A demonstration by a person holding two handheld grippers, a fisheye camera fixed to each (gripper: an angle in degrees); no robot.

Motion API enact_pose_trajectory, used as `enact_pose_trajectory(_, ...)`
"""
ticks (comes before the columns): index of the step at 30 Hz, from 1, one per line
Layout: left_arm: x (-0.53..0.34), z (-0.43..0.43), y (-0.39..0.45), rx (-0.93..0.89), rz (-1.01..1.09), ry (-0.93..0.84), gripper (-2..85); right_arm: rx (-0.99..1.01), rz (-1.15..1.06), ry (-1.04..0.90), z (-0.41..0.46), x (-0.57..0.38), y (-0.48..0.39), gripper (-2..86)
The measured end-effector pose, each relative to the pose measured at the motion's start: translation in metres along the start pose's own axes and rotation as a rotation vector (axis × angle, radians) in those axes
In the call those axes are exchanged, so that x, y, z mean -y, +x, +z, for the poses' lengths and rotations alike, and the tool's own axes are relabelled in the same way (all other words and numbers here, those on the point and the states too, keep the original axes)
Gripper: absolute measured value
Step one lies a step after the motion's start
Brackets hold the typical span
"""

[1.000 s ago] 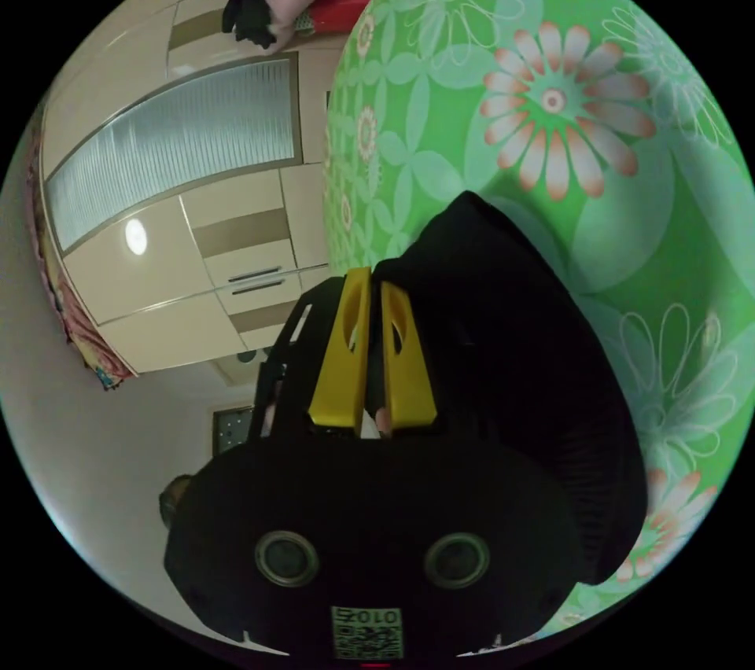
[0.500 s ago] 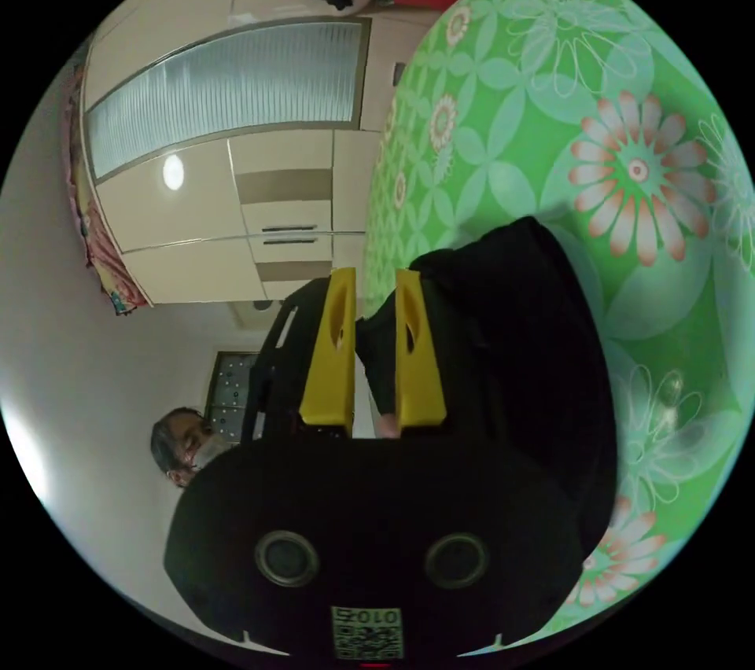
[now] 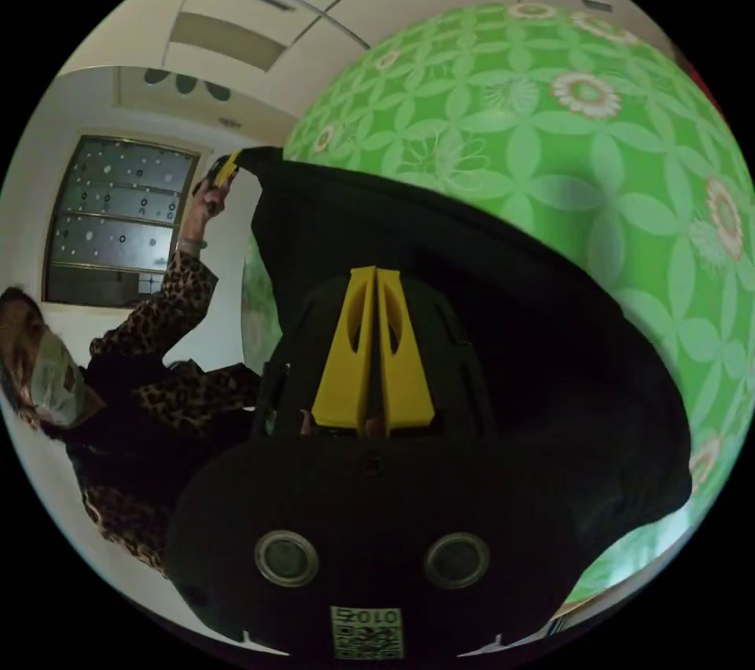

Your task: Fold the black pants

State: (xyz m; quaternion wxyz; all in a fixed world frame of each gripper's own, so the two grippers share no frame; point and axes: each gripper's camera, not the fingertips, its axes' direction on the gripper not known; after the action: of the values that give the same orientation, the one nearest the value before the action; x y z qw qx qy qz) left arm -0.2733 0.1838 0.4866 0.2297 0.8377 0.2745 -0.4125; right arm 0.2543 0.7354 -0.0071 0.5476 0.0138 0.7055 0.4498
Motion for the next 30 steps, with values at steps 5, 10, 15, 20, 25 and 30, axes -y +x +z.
enact_pose_trajectory(5, 0.007, -0.019, -0.006, 0.065, 0.09, -0.11, 0.6, 0.013, 0.089, 0.017, 0.044, 0.04, 0.014, 2.2)
enact_pose_trajectory(10, 0.01, -0.043, -0.008, 0.135, 0.245, -0.268, 0.7, 0.245, 0.247, 0.236, 0.048, 0.045, 0.059, 2.1)
enact_pose_trajectory(15, 0.005, -0.078, -0.014, 0.19, 0.373, -0.26, 0.4, 0.302, 0.296, 0.284, 0.063, 0.045, 0.068, 2.0)
enact_pose_trajectory(20, -0.002, -0.127, -0.08, -0.052, 0.131, 0.041, 0.1, 0.415, 0.204, 0.39, 0.064, 0.032, 0.056, 2.0)
enact_pose_trajectory(25, -0.025, -0.161, -0.131, -0.073, -0.062, 0.283, -0.1, 0.43, 0.11, 0.259, 0.09, 0.04, 0.032, 2.0)
enact_pose_trajectory(30, -0.037, -0.116, -0.089, -0.061, 0.273, -0.031, -0.1, 0.4, -0.059, 0.063, 0.138, 0.067, -0.02, 2.2)
